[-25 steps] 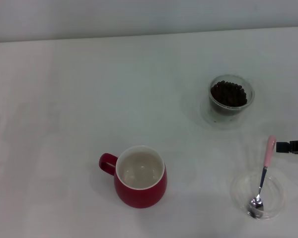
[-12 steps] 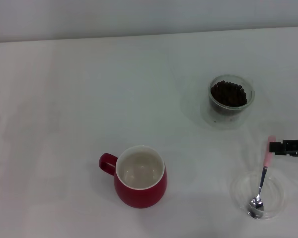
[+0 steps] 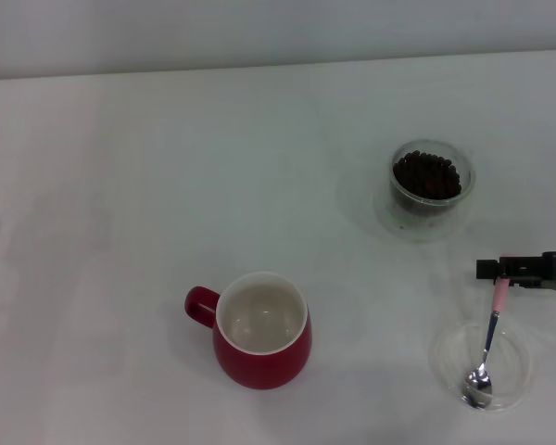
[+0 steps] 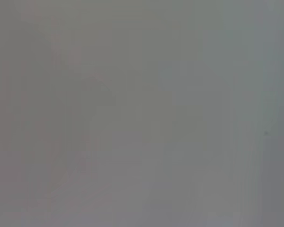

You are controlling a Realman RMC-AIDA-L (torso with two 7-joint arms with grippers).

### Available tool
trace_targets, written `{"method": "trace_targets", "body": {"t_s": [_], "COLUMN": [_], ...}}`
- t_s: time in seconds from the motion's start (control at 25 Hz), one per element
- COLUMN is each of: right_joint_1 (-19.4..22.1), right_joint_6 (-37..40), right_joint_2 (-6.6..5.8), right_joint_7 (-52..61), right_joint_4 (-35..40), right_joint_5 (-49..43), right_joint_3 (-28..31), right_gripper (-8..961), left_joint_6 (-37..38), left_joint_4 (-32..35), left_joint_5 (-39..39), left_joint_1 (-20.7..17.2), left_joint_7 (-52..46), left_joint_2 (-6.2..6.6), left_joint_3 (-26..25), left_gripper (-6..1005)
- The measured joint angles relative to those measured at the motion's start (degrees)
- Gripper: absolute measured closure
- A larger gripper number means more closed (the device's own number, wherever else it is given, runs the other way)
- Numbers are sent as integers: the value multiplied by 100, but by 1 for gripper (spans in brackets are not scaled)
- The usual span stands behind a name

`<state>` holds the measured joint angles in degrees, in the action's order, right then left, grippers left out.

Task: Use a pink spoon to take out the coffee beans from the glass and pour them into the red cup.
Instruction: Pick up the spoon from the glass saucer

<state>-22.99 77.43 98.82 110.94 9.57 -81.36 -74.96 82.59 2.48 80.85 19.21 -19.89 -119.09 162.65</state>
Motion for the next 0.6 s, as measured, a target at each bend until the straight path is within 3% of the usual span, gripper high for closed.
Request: {"method": "trace_targets", "body": {"t_s": [0.32, 0.6], "right_joint_1": [-63, -21], "right_joint_6": [-70, -68], "right_joint_2": [62, 42], "right_joint_7": [-33, -25], "right_joint_4": [10, 11], "right_joint_5": [-4, -4], "right_joint_3": [-1, 22], "right_gripper": [313, 457], "left_joint_6": [6, 12], "left_joint_4": [-3, -29], "left_joint_5": [1, 1], "left_joint_1": [-41, -40], "left_joint_7": [-4, -7], "left_joint_2": [0, 0], "left_joint_3": [4, 3], "left_gripper": [334, 333]}}
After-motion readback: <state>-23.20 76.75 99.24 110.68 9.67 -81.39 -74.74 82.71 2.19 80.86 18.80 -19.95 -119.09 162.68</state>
